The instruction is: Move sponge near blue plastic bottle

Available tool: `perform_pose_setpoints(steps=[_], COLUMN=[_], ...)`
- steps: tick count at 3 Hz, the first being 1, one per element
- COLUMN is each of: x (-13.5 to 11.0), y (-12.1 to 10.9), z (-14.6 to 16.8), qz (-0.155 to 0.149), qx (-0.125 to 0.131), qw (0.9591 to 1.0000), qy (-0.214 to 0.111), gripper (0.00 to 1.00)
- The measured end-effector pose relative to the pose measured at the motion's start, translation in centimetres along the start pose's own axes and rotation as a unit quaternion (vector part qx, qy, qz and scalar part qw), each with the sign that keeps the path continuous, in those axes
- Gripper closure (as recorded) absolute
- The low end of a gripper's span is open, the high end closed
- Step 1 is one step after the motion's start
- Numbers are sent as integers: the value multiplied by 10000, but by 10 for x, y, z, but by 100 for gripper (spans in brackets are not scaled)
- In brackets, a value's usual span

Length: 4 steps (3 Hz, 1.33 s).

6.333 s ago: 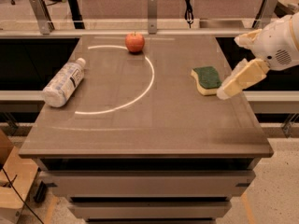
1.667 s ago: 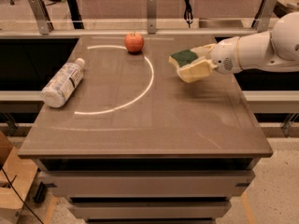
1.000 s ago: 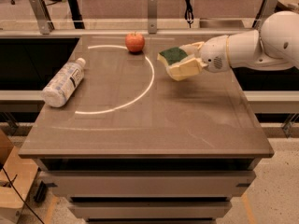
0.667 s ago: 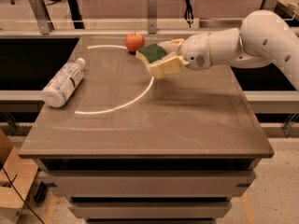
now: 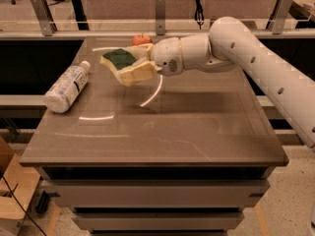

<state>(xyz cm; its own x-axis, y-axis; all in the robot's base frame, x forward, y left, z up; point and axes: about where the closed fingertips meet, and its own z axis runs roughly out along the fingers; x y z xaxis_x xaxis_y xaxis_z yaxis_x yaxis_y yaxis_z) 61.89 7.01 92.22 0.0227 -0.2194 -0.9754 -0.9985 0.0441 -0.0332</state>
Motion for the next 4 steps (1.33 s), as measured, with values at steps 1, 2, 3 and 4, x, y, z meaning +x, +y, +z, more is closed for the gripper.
perform_pose_setpoints(steps=[1, 2, 3, 4], x=[7, 18, 30, 39], y=[6, 11, 11, 12], z=[39, 67, 80, 86], qz=[71, 160, 252, 313], qx=[-347, -562, -588, -530], qw=[9994, 9982, 9977, 9976], qy=[12, 97, 224, 327], gripper=[59, 36, 12, 0])
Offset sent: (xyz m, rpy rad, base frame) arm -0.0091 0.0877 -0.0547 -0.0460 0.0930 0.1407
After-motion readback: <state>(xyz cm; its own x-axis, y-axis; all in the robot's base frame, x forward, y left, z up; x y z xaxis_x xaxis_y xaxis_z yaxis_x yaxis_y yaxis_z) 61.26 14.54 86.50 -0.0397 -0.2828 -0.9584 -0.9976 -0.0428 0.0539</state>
